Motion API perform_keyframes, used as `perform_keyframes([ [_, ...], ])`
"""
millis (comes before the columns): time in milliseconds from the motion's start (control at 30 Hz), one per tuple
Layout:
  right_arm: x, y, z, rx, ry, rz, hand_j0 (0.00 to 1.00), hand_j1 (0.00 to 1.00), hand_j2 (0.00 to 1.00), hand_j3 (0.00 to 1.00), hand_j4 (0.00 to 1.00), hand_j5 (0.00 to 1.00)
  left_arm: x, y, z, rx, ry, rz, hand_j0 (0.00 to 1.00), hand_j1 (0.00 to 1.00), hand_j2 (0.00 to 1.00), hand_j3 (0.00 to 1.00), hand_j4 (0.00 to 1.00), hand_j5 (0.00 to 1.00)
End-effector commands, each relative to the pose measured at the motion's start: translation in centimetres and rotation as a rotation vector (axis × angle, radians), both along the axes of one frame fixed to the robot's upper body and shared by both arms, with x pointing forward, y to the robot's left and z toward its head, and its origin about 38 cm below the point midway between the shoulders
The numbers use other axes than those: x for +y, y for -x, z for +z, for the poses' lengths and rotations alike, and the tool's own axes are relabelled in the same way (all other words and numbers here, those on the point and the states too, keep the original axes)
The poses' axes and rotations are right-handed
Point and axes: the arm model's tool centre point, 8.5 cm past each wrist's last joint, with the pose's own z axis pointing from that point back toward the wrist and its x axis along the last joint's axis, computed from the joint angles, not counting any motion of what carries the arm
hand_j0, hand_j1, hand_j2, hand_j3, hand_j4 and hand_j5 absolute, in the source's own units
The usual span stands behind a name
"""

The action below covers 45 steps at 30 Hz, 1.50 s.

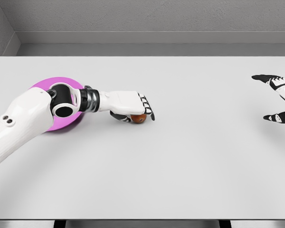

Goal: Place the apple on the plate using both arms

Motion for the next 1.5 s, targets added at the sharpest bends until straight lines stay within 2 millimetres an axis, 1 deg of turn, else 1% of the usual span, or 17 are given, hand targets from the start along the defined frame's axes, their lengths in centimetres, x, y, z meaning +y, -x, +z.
perform_keyframes([
  [0,0.0,0.0,0.1,-0.002,-0.007,0.000,1.00,1.00,1.00,1.00,1.00,1.00,-0.1,0.1,0.1,0.001,0.006,-0.003,0.73,0.73,0.73,0.73,0.73,0.73],
  [67,0.0,0.0,0.1,-0.002,-0.007,0.000,1.00,1.00,1.00,1.00,1.00,1.00,-0.1,0.0,0.1,0.003,0.006,0.001,0.66,0.66,0.66,0.66,0.66,0.66],
  [100,0.0,0.0,0.1,-0.002,-0.009,0.000,1.00,1.00,1.00,1.00,1.00,1.00,0.0,0.0,0.1,0.009,0.011,0.004,0.65,0.65,0.65,0.65,0.65,0.65],
  [167,0.0,0.0,0.1,-0.002,-0.007,0.000,1.00,1.00,1.00,1.00,1.00,1.00,0.1,0.0,0.1,0.012,0.015,0.008,0.65,0.65,0.65,0.65,0.65,0.65],
  [367,0.0,0.0,0.1,-0.003,-0.010,0.001,1.00,1.00,1.00,1.00,1.00,1.00,0.4,-0.1,-0.1,0.020,-0.005,0.012,0.49,0.49,0.49,0.49,0.49,0.49],
  [467,0.0,0.0,0.1,-0.002,-0.010,0.000,1.00,1.00,1.00,1.00,1.00,1.00,0.4,-0.1,-0.1,0.020,-0.005,0.012,0.46,0.46,0.46,0.46,0.46,0.46],
  [733,0.0,0.0,0.1,-0.002,-0.010,0.000,1.00,1.00,1.00,1.00,1.00,1.00,0.6,-0.1,0.2,0.014,-0.002,0.011,0.46,0.46,0.46,0.46,0.46,0.46],
  [833,0.0,0.0,0.1,-0.002,-0.010,0.000,1.00,1.00,1.00,1.00,1.00,1.00,0.5,-0.3,0.8,0.003,-0.004,0.010,0.46,0.46,0.46,0.46,0.46,0.46],
  [867,0.0,0.0,0.1,-0.002,-0.010,0.000,1.00,1.00,1.00,1.00,1.00,1.00,0.6,-0.5,1.2,-0.001,0.001,0.012,0.46,0.46,0.46,0.46,0.46,0.46],
  [1000,0.0,0.0,0.1,-0.002,-0.010,0.000,1.00,1.00,1.00,1.00,1.00,1.00,1.0,-0.8,1.7,-0.011,-0.002,0.017,0.46,0.46,0.46,0.46,0.46,0.46],
  [1033,0.0,0.0,0.1,-0.002,-0.010,0.000,1.00,1.00,1.00,1.00,1.00,1.00,1.2,-0.8,1.7,-0.011,-0.003,0.021,0.46,0.46,0.46,0.46,0.46,0.46],
  [1100,0.0,0.0,0.1,-0.002,-0.010,0.000,1.00,1.00,1.00,1.00,1.00,1.00,1.1,-0.5,2.2,-0.024,-0.001,0.007,0.46,0.46,0.46,0.46,0.46,0.46],
  [1333,0.0,0.0,0.1,-0.002,-0.009,0.000,1.00,1.00,1.00,1.00,1.00,1.00,2.7,-0.2,3.2,-0.036,0.000,0.012,0.46,0.46,0.46,0.46,0.46,0.46],
  [1400,0.0,0.0,0.1,-0.003,-0.010,0.000,1.00,1.00,1.00,1.00,1.00,1.00,3.4,-0.2,3.4,-0.034,0.004,0.021,0.46,0.46,0.46,0.46,0.46,0.46],
  [1467,0.0,0.0,0.1,-0.003,-0.010,0.000,1.00,1.00,1.00,1.00,1.00,1.00,3.6,-0.2,3.8,-0.040,0.006,0.022,0.46,0.46,0.46,0.46,0.46,0.46],
])
